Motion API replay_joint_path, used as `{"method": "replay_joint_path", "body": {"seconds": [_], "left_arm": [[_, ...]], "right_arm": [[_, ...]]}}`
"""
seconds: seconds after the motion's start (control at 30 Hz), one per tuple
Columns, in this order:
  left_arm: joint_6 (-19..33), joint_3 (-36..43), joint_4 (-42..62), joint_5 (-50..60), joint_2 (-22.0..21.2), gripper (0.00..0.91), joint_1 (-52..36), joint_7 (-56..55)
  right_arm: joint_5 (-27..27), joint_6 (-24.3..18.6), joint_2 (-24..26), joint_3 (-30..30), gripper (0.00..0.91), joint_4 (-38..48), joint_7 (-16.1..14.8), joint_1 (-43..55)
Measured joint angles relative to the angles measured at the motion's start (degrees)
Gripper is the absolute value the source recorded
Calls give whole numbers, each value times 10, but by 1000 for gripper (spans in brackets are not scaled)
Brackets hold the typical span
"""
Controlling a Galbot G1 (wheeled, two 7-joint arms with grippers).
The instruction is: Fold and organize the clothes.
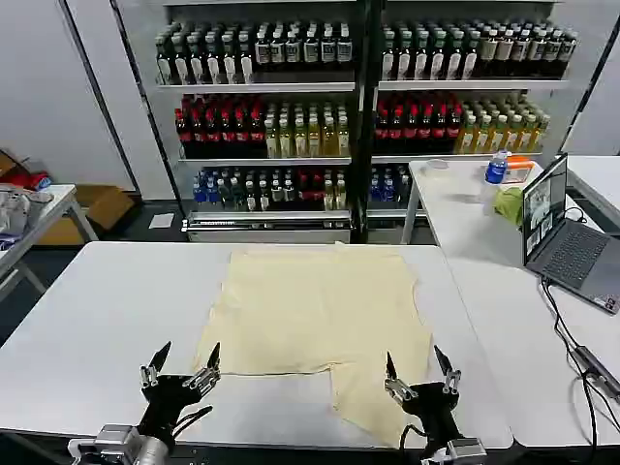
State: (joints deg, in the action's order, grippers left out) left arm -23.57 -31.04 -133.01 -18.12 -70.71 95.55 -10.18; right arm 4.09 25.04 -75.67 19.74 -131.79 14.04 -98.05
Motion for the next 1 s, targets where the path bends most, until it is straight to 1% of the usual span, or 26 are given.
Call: {"method": "replay_joint_path", "body": {"seconds": [0.17, 0.4, 0.7, 1.0], "left_arm": [[-36, 2, 25, -31, 25, 907, -21, -2], [-63, 12, 63, -63, 56, 907, -50, -6], [-81, 25, 111, -97, 82, 907, -88, -10], [-89, 37, 154, -121, 91, 907, -115, -10]], "right_arm": [[7, 30, -5, -9, 907, 8, 10, -6], [10, 54, -11, -21, 907, 21, 21, -5], [8, 65, -18, -34, 907, 36, 30, -2], [11, 71, -19, -37, 907, 40, 35, 0]]}}
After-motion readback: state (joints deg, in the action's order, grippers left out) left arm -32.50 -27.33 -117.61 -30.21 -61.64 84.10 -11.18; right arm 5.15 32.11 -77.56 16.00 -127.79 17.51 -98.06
